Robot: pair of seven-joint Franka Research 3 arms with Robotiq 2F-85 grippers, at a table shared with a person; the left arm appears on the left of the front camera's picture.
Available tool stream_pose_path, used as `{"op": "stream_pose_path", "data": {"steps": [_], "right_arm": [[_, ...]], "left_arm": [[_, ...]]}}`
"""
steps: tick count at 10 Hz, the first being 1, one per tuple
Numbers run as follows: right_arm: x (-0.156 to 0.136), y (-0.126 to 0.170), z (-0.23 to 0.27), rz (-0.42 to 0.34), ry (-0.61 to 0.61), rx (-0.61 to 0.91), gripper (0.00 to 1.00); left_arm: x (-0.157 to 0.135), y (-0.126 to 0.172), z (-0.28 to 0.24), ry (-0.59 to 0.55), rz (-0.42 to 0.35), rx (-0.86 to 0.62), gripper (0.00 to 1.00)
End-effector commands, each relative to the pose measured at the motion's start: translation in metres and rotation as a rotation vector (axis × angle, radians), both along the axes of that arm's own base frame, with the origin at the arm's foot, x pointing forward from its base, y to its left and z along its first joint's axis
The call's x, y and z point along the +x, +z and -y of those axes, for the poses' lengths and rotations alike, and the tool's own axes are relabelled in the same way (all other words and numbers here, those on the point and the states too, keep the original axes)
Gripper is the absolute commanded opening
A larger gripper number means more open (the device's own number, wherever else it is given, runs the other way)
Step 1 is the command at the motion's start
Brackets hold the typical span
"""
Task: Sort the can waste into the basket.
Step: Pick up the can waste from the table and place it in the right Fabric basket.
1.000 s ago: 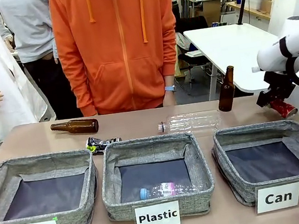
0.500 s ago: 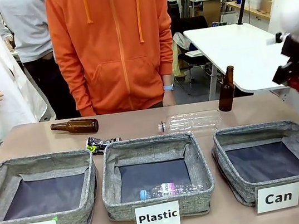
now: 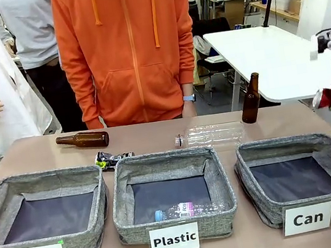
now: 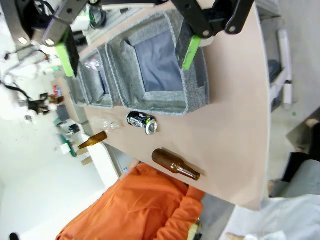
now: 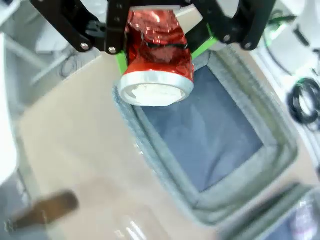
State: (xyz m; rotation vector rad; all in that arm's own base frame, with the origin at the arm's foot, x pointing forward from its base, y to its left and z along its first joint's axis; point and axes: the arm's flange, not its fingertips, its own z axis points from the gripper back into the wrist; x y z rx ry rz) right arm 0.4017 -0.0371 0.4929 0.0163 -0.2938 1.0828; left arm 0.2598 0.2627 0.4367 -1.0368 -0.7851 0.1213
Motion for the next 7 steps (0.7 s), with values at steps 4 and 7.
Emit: {"op": "stream_pose_path", "data": {"steps": [4,7], "right_arm": [[0.007,-0.025,-0.042,-0.163,0.997,-0.002,0.00],[0.016,-0.026,-0.050,-0.273,0.931,0.089,0.00]], "left_arm": [[0.001,0.000,-0.001,-0.002,0.029,-0.003,1.00],[0.001,0.000,-0.001,-0.002,0.029,-0.003,1.00]]}}
